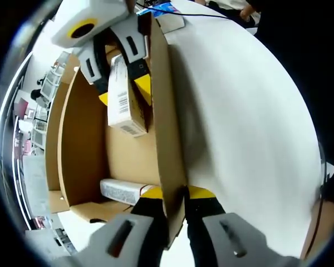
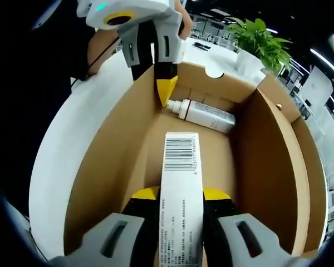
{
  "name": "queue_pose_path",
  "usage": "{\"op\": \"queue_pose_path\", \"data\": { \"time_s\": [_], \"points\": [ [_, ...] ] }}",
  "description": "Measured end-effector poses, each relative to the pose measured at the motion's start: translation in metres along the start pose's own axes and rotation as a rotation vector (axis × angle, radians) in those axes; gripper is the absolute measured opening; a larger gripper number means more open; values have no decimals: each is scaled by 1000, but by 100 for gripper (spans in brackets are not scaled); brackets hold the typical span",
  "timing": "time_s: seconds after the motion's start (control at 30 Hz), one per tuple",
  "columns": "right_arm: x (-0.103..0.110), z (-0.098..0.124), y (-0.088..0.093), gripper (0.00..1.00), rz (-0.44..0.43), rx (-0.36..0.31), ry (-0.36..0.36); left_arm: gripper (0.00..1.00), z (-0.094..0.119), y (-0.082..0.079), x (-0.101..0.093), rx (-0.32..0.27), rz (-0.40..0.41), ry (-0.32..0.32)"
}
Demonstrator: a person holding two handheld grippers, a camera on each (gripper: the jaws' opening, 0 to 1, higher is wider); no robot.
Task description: Operate the shoe box by opening the lid, removing the specified soft item, and placing it in the target area until the item is outside and the box remains undamaged.
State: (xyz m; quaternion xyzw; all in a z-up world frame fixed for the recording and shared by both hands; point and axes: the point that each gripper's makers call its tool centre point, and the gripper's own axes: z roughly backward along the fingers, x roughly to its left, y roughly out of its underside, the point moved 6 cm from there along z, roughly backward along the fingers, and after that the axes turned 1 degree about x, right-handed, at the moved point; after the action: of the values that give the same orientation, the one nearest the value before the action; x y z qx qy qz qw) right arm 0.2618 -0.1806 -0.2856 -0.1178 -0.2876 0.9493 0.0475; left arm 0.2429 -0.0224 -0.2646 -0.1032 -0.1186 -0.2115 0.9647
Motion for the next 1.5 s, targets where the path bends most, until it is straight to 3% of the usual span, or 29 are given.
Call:
{"op": "queue_pose_path", "data": {
  "time_s": [0.63,1.0,1.23,1.5],
  "points": [
    [0,-3,2,25,-8,-11,7,9,0,0,-1,1,0,-1],
    [-2,-5,4,26,-72,-22,8,9,0,0,-1,3,-2,-2],
    [-3,-5,8,26,-171,-37,13,9,0,-1,-1,2,-1,-2],
    [1,-5,6,23,-113,-52,11,9,0,-1,-1,3,-1,-2]
  ]
}}
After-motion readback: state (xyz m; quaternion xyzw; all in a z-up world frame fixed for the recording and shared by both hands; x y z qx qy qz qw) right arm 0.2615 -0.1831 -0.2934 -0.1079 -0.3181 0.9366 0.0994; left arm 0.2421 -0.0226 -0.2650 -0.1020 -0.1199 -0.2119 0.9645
